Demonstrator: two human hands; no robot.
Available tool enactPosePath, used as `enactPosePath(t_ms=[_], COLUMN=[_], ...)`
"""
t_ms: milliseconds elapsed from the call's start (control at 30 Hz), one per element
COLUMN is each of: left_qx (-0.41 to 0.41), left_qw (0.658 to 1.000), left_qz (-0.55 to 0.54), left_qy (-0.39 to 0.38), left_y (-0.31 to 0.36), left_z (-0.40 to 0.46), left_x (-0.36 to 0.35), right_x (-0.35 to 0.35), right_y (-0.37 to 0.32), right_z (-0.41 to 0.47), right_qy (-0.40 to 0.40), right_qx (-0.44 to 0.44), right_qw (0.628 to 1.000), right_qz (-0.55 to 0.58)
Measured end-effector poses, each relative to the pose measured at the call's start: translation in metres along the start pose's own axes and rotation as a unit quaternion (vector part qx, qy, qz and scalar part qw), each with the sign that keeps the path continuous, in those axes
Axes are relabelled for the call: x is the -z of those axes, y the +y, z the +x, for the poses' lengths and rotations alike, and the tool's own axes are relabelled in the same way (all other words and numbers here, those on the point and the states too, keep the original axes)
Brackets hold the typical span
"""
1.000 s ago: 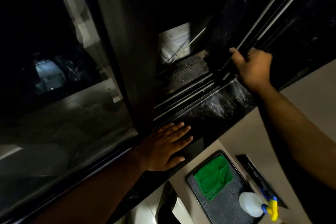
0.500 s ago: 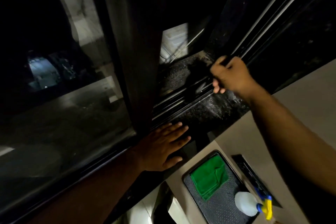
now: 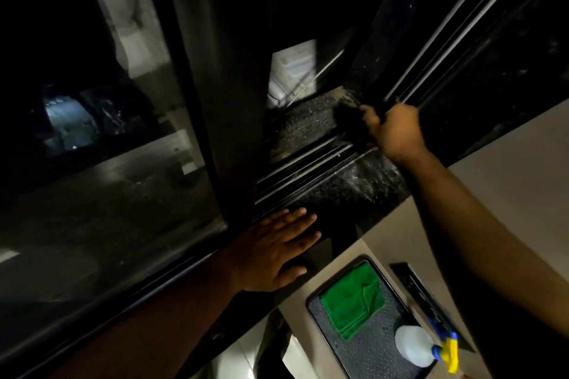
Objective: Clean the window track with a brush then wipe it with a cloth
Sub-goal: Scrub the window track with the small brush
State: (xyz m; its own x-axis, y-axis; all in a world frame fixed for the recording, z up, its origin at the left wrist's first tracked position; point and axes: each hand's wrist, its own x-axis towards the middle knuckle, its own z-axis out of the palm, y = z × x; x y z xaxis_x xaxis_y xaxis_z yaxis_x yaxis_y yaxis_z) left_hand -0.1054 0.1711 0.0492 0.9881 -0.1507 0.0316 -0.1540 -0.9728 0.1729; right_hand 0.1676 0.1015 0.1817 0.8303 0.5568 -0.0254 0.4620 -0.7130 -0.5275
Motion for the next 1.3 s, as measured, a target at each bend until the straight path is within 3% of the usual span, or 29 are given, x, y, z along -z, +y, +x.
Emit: enactPosePath(t_ms=[67, 133, 200, 267, 300, 333, 367, 433, 500, 533, 600, 633, 667, 700, 733, 767, 833, 867, 900, 933, 1000, 1067, 1133, 1167, 1233, 1267, 1300], left_qx=[0.002, 0.001, 0.002, 0.003, 0.003, 0.005, 0.006, 0.004, 0.007, 0.006, 0.005, 0.005, 0.004, 0.004, 0.005, 0.007, 0.005, 0.005, 0.004, 0.003, 0.004, 0.007, 0.007, 0.007, 0.003, 0.003, 0.003], left_qw=[1.000, 1.000, 1.000, 1.000, 1.000, 1.000, 1.000, 1.000, 1.000, 1.000, 1.000, 1.000, 1.000, 1.000, 1.000, 1.000, 1.000, 1.000, 1.000, 1.000, 1.000, 1.000, 1.000, 1.000, 1.000, 1.000, 1.000], left_qz=[0.000, -0.002, 0.002, 0.000, 0.000, 0.001, 0.003, -0.001, -0.002, -0.002, -0.002, -0.002, -0.001, 0.000, 0.000, -0.001, -0.001, 0.000, -0.003, -0.007, -0.005, -0.001, -0.003, -0.001, -0.001, -0.004, -0.007], left_qy=[-0.002, -0.004, -0.005, -0.007, -0.005, -0.002, 0.000, -0.006, -0.004, -0.004, -0.002, 0.000, 0.001, 0.001, 0.001, -0.002, -0.005, -0.004, -0.006, -0.009, -0.003, -0.003, -0.007, -0.007, -0.008, -0.007, -0.006], left_y=[-0.001, -0.001, 0.000, 0.000, 0.000, 0.000, 0.000, 0.000, -0.001, -0.001, -0.001, -0.001, 0.000, 0.000, -0.001, -0.001, -0.001, -0.002, -0.002, -0.001, -0.002, -0.001, -0.001, -0.002, -0.001, -0.001, -0.001], left_z=[0.000, 0.000, 0.000, 0.000, 0.000, 0.000, 0.000, 0.000, 0.000, 0.000, 0.000, 0.000, 0.000, 0.000, 0.000, 0.000, 0.001, 0.001, 0.001, 0.000, 0.000, 0.000, -0.001, -0.001, -0.001, -0.001, -0.001], left_x=[0.000, 0.001, 0.000, 0.000, 0.000, 0.000, 0.000, -0.001, -0.002, -0.001, -0.001, -0.001, -0.001, -0.001, -0.002, -0.002, -0.003, -0.003, -0.004, -0.004, -0.005, -0.005, -0.005, -0.005, -0.004, -0.004, -0.004], right_x=[0.010, 0.005, -0.009, -0.016, -0.015, -0.010, -0.003, 0.010, 0.015, 0.011, -0.002, -0.009, -0.016, -0.019, -0.017, -0.013, 0.003, 0.011, 0.016, 0.017, 0.003, -0.014, -0.016, -0.008, 0.010, 0.012, 0.008], right_y=[0.005, -0.014, -0.034, -0.041, -0.035, -0.027, -0.020, 0.000, 0.000, -0.012, -0.036, -0.046, -0.051, -0.052, -0.049, -0.044, -0.030, -0.028, -0.030, -0.033, -0.041, -0.041, -0.031, -0.027, -0.024, -0.029, -0.038], right_z=[0.015, 0.013, 0.002, -0.009, -0.010, -0.007, -0.004, 0.009, 0.017, 0.014, 0.001, -0.009, -0.018, -0.024, -0.023, -0.017, 0.006, 0.016, 0.019, 0.016, -0.006, -0.029, -0.025, -0.014, -0.001, -0.002, -0.009], right_qy=[0.040, -0.003, -0.126, -0.252, -0.268, -0.248, -0.201, -0.079, -0.020, -0.030, -0.156, -0.250, -0.337, -0.383, -0.386, -0.345, -0.192, -0.114, -0.074, -0.081, -0.185, -0.283, -0.231, -0.186, -0.112, -0.101, -0.119], right_qx=[-0.018, 0.022, 0.055, -0.015, -0.041, -0.051, -0.046, 0.000, 0.020, 0.035, 0.070, 0.045, 0.011, -0.015, -0.025, -0.027, 0.030, 0.064, 0.095, 0.121, 0.124, 0.063, 0.059, 0.074, 0.097, 0.103, 0.121], right_qw=[0.983, 0.979, 0.990, 0.945, 0.926, 0.930, 0.956, 0.995, 0.961, 0.955, 0.977, 0.967, 0.928, 0.898, 0.898, 0.926, 0.975, 0.961, 0.950, 0.957, 0.974, 0.949, 0.969, 0.979, 0.953, 0.943, 0.949], right_qz=[-0.179, -0.201, -0.032, 0.209, 0.263, 0.268, 0.210, -0.061, -0.276, -0.293, -0.130, 0.029, 0.157, 0.215, 0.211, 0.152, -0.111, -0.244, -0.287, -0.249, -0.040, 0.125, 0.066, -0.034, -0.263, -0.299, -0.265])
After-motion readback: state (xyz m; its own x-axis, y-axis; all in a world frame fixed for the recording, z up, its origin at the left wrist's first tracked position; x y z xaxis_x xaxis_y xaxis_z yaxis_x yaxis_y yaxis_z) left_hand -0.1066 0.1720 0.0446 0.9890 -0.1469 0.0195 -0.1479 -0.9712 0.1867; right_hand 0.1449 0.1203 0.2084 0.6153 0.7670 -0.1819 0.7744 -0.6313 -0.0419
